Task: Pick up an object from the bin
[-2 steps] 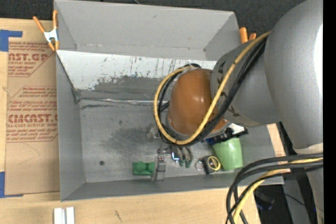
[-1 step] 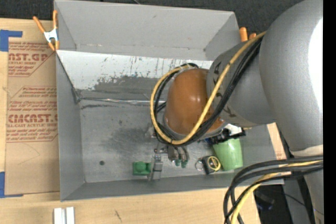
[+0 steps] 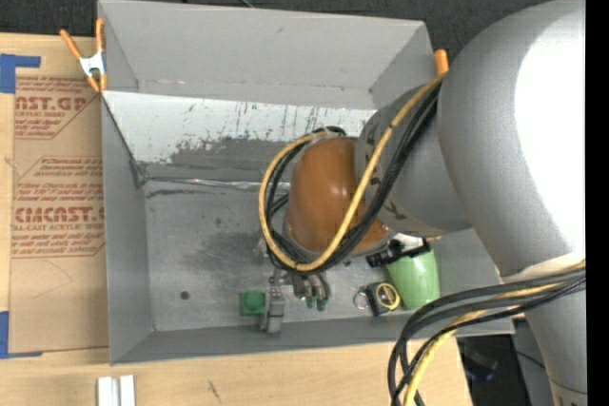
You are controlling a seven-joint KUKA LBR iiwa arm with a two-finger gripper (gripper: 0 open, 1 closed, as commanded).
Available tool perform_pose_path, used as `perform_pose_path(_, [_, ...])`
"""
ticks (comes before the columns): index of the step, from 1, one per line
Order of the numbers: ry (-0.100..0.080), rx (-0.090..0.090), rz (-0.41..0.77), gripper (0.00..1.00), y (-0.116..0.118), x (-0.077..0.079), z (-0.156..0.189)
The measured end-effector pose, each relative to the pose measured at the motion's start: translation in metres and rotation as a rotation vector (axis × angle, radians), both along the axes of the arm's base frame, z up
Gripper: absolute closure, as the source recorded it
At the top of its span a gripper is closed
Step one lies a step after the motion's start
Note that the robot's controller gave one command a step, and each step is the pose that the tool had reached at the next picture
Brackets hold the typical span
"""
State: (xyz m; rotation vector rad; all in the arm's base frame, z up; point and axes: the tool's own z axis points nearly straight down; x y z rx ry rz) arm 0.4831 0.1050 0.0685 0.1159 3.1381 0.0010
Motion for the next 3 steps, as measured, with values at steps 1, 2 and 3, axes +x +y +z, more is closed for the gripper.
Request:
perform_pose_path(1, [-0.003,0.001,-0.001,0.00,0.000,0.001,0.000])
perform_pose_path(2, [-0.001,0.001,-0.001,1.00,0.000,0.001,0.001])
perform_pose_path(3, [-0.001,0.001,0.000,1.00,0.001,0.001,0.041])
